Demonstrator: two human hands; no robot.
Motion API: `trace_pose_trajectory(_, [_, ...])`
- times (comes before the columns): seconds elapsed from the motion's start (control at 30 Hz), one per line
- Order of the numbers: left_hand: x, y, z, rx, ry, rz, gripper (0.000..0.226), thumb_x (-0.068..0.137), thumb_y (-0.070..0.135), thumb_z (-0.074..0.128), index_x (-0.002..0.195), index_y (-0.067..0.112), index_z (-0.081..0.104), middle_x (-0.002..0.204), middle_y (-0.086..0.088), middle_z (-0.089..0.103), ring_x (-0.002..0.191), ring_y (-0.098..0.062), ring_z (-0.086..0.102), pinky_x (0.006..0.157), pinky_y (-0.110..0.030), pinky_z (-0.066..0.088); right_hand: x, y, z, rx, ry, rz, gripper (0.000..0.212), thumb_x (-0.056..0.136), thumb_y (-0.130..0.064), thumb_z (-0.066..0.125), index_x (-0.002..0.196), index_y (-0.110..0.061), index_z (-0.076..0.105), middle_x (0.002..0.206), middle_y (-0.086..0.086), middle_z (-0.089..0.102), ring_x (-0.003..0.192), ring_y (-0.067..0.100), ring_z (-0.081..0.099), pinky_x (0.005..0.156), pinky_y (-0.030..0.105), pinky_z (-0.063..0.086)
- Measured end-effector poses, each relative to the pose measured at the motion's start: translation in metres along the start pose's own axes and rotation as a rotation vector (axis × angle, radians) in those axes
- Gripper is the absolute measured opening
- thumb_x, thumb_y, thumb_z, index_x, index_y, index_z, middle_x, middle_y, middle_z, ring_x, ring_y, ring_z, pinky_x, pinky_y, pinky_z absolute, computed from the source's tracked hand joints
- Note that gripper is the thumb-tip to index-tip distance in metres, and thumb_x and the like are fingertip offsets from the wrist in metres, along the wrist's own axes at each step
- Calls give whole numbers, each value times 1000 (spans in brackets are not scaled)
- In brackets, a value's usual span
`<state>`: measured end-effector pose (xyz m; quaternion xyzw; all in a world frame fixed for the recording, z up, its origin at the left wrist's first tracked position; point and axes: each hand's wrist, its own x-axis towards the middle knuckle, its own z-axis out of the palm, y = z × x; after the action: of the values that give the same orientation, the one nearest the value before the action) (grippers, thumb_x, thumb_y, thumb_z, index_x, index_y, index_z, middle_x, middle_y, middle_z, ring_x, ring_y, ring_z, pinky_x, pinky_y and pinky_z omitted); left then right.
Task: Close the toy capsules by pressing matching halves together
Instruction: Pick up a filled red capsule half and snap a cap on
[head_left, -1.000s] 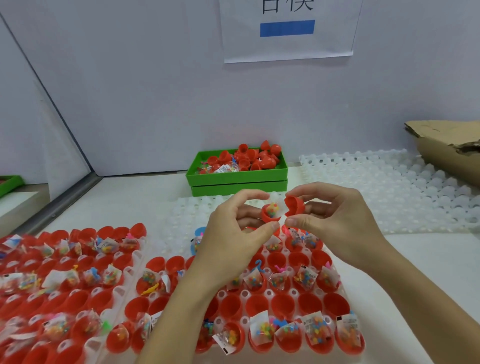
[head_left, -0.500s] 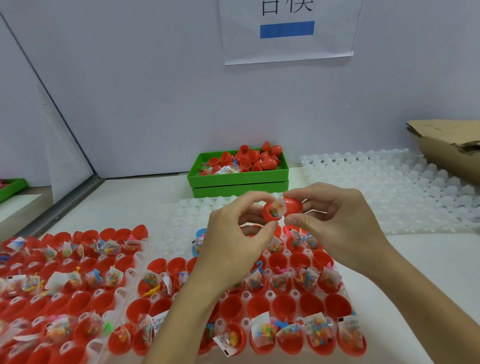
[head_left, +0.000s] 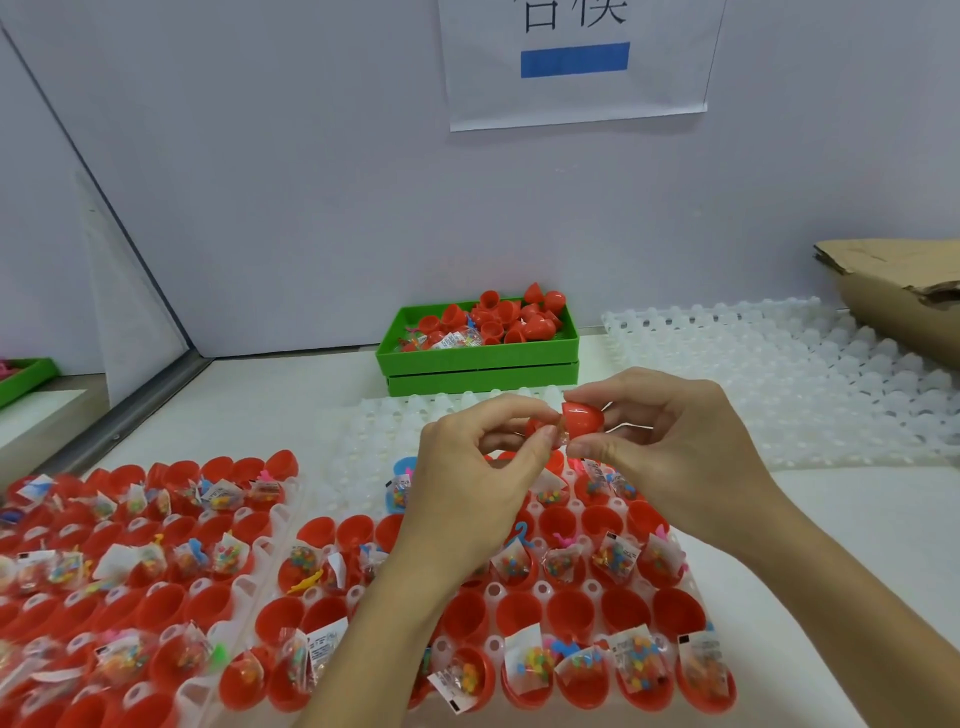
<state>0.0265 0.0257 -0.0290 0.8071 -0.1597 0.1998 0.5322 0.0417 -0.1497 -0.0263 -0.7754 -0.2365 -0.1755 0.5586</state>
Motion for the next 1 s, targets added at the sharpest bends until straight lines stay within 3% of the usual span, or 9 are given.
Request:
trace_pose_trajectory(0.17, [1,-3,-1,-194,-7,-49,14,90,3,67,92,15,74,85,3,76,83,-13,74,75,-26,60,0,-7,0,156,33,26,33,62,-18,81,95,-22,76,86,-6,75,74,11,72,69,20,58])
trace_pose_trajectory(0.3, [2,1,-3,-510,-34,-159,24,92,-4,60,86,16,73,88,-9,76,88,-23,75,75,-24,58,1,-11,-3,244,54,48,34,60,-23,78,92,-33,74,87,-9,77,76,12,74,69,21,58])
trace_pose_trajectory(0.5, [3,0,-3,-664,-52,-223,11,79,12,65,83,19,73,90,-15,76,92,-27,74,76,-26,58,1,-14,-2,293,49,36,34,60,-20,79,91,-32,75,87,-6,77,77,14,75,69,21,59])
trace_pose_trajectory(0.8, [1,0,-2,-434,-15,-126,16,87,-2,68,85,13,75,84,-5,77,84,-20,75,72,-26,60,1,-12,-4,161,10,-28,36,60,-17,80,96,-16,76,87,-2,74,79,16,72,71,23,59])
trace_pose_trajectory(0.93, [0,0,0,-318,14,-104,21,86,-1,70,85,20,77,81,0,77,78,-16,75,71,-25,60,1,-10,-3,-21,-8,-77,36,63,-12,85,97,-21,76,91,-4,71,79,17,71,70,30,61])
trace_pose_trajectory(1.0, [0,0,2,-273,24,-100,23,87,0,70,85,22,77,80,3,76,77,-14,75,71,-25,60,0,-10,-2,-66,-14,-104,35,64,-20,83,98,-22,76,92,-5,71,79,15,71,68,29,61])
